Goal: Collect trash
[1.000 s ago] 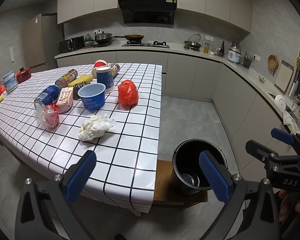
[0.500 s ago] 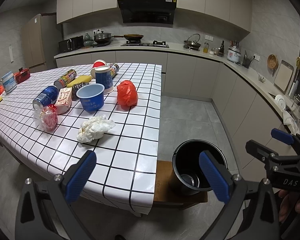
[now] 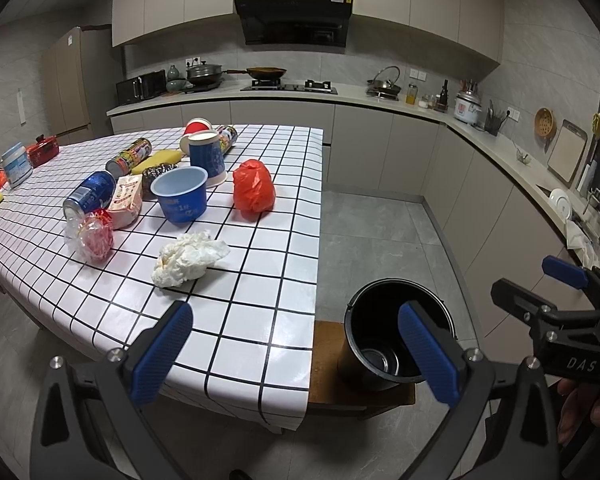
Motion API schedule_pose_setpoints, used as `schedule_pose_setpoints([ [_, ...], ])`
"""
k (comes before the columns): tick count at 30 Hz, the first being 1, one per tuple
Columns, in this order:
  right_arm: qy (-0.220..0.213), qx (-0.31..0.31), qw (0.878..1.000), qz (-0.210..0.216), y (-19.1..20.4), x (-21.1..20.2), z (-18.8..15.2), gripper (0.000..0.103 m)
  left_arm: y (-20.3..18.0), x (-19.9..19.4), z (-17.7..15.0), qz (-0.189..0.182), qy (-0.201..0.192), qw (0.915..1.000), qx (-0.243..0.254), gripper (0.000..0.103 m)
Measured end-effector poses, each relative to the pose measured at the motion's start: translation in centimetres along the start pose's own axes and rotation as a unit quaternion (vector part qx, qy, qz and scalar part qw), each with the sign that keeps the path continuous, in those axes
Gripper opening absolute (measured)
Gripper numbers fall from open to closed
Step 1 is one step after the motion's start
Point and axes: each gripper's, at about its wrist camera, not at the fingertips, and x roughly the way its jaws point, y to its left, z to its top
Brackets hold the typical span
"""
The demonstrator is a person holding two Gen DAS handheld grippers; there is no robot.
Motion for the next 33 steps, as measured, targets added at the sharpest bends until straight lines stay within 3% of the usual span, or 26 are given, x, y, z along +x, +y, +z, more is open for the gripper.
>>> schedule_pose_setpoints([
  [18,0.012,0.01,1.0,-0.012,-0.2,1.4,0.5,0.103,2.1,0.8,0.2,0.012,0.01,0.9998,-0.01,0.103],
  [29,0.026,0.018,0.999,-0.009,0.7,3.5,1.5,0.103,8.7,1.5,0.8,0.028,0.013,0.9953,-0.092,0.103],
  [33,0.032,0.019,0.999,0.013,2.2,4.5,2.5,0.103,11.3,1.5,1.1,0.046,0.005,0.993,-0.109,0.103],
])
